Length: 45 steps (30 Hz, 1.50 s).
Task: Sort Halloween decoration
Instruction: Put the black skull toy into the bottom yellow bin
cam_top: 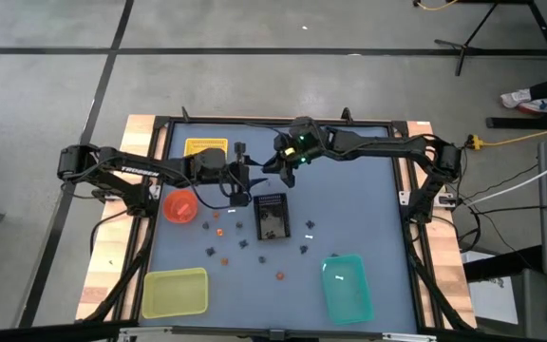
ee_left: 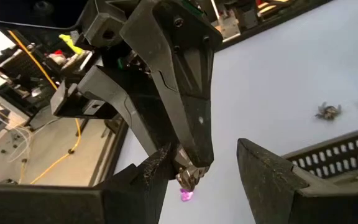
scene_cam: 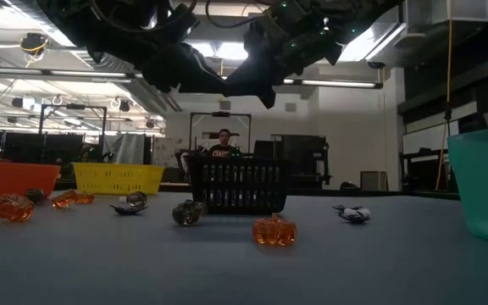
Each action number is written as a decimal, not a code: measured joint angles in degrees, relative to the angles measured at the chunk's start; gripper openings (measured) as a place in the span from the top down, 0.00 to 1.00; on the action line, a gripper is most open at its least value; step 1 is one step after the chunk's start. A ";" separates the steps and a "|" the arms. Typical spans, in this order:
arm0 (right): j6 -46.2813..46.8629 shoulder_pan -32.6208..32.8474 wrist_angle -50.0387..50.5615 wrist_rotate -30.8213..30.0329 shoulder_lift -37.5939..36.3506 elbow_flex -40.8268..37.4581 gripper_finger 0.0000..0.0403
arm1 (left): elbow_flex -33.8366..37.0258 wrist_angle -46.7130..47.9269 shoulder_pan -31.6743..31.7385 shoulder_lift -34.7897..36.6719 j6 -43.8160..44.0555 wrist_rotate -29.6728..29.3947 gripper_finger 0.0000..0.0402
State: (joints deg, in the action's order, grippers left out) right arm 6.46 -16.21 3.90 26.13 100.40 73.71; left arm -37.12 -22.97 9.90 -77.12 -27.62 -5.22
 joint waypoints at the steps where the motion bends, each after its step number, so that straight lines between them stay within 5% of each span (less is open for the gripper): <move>1: 0.40 -0.02 -0.45 0.00 0.00 0.00 0.84 | 0.00 -0.17 0.02 0.03 -0.02 -0.16 0.58; 32: 14.48 0.00 -1.51 0.00 0.00 0.20 0.84 | -0.02 -1.02 -0.01 0.02 -0.04 -3.27 0.58; 45: 14.53 0.03 -1.27 0.39 0.00 0.20 0.84 | -0.02 -1.26 0.02 0.02 -0.02 -3.78 0.73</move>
State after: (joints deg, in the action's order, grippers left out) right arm 20.99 -16.18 2.63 26.52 100.40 73.91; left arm -37.15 -24.23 9.91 -77.10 -27.64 -8.99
